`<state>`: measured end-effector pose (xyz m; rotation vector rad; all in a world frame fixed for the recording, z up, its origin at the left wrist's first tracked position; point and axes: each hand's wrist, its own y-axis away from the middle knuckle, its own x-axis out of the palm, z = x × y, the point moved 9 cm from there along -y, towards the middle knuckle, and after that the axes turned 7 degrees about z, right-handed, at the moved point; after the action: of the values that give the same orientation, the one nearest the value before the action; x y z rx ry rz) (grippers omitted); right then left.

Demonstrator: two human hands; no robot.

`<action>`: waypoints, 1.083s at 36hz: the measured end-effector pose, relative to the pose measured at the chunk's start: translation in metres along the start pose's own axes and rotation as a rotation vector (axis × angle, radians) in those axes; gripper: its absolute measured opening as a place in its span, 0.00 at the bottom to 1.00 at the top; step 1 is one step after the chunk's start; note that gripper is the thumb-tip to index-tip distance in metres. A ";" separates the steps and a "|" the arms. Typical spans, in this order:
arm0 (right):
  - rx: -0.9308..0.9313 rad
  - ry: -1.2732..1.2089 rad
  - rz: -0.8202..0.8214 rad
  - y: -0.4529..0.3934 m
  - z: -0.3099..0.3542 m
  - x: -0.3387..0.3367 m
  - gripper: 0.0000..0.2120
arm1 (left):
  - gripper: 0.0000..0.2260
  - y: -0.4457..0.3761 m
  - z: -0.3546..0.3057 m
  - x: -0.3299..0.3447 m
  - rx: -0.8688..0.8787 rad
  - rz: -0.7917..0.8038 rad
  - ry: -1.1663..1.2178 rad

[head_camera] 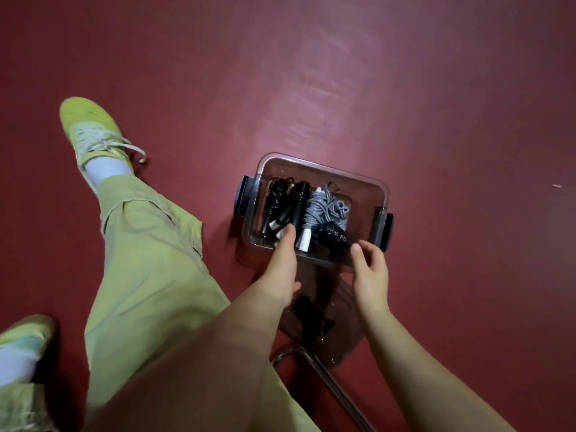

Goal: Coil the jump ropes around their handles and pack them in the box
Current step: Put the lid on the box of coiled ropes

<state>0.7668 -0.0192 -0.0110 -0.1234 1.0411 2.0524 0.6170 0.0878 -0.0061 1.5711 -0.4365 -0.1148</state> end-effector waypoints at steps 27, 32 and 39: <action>0.250 0.627 0.241 -0.060 -0.131 0.039 0.30 | 0.39 -0.080 0.037 -0.056 -0.072 -0.050 -0.501; 0.129 0.699 0.235 -0.071 -0.126 0.047 0.17 | 0.43 -0.089 0.035 -0.060 -0.064 -0.084 -0.485; -0.142 0.788 0.323 -0.101 -0.075 0.074 0.15 | 0.39 -0.094 0.027 -0.063 -0.016 -0.137 -0.385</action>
<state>0.7694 0.0063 -0.1541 -0.9528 1.4401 2.4290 0.5687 0.0829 -0.1123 1.5648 -0.6247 -0.5311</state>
